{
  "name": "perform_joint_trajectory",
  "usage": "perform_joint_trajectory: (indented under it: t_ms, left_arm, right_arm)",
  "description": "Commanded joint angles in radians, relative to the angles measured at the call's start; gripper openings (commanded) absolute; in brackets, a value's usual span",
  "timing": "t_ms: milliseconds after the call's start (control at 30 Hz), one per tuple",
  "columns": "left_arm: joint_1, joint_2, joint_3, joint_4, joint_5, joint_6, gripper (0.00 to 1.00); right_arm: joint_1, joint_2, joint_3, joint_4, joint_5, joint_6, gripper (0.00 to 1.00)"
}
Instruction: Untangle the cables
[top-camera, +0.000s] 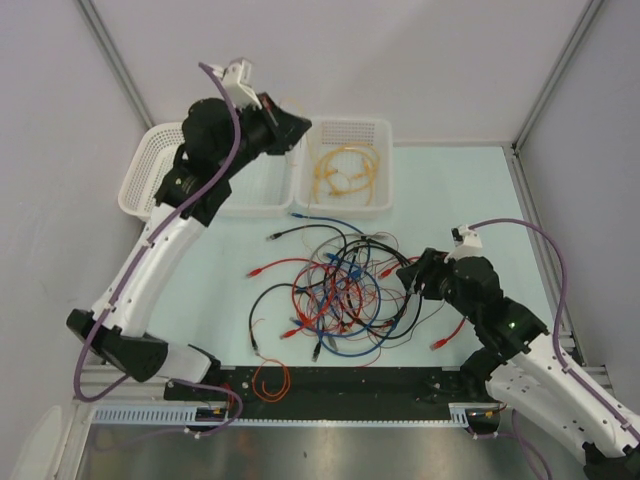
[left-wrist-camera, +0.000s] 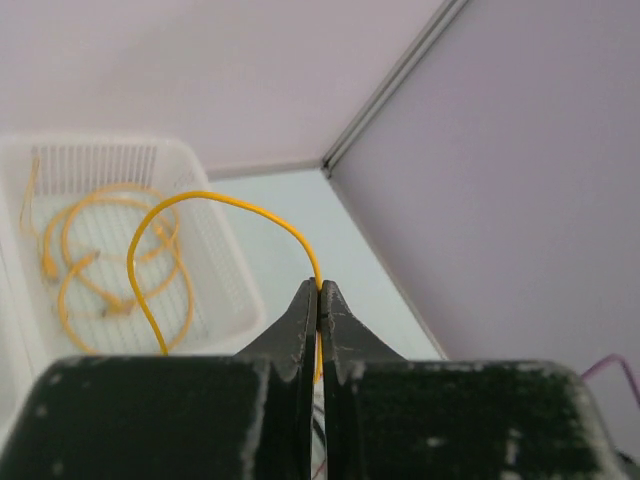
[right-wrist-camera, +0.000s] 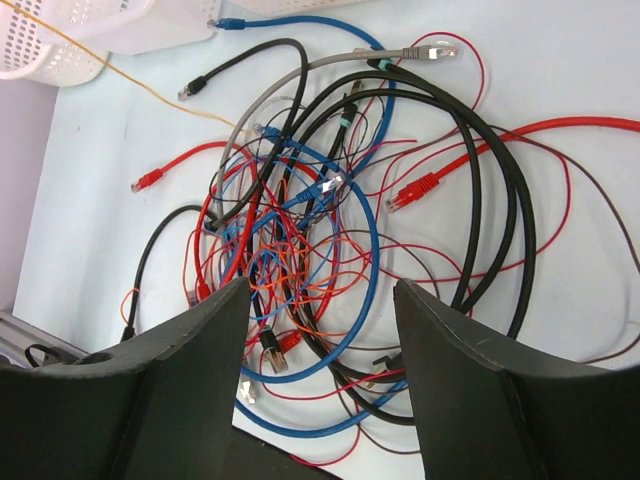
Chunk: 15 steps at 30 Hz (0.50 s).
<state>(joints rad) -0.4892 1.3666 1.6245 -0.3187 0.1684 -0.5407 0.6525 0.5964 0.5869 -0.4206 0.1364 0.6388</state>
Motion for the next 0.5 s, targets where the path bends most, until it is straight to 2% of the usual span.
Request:
perform_joint_trajectory:
  t_ms: [0,33,133,167,233,467]
  left_arm:
    - [-0.006,0.071,0.262,0.038,-0.009,0.019,0.02]
    - [-0.006,0.107,0.299,0.047,-0.013,0.016,0.02]
    - [-0.006,0.217,0.504,0.023,-0.030,0.019,0.02]
    - [-0.008,0.250,0.626,-0.006,-0.030,0.021,0.02]
    - [-0.006,0.308,0.739,-0.008,-0.033,0.018,0.02]
    - [-0.003,0.373,0.755,0.178,-0.078,0.012,0.07]
  right_arm:
    - [-0.001,-0.032,0.034,-0.055,0.040,-0.013,0.64]
    - [-0.002,-0.036,0.037,-0.060,0.040,-0.014,0.64]
    - [-0.007,-0.041,0.042,-0.066,0.038,-0.025,0.65]
    - [-0.008,-0.041,0.044,-0.069,0.038,-0.030,0.65]
    - [-0.014,-0.043,0.044,-0.070,0.040,-0.044,0.65]
    - [-0.051,-0.047,0.053,-0.078,0.023,-0.083,0.65]
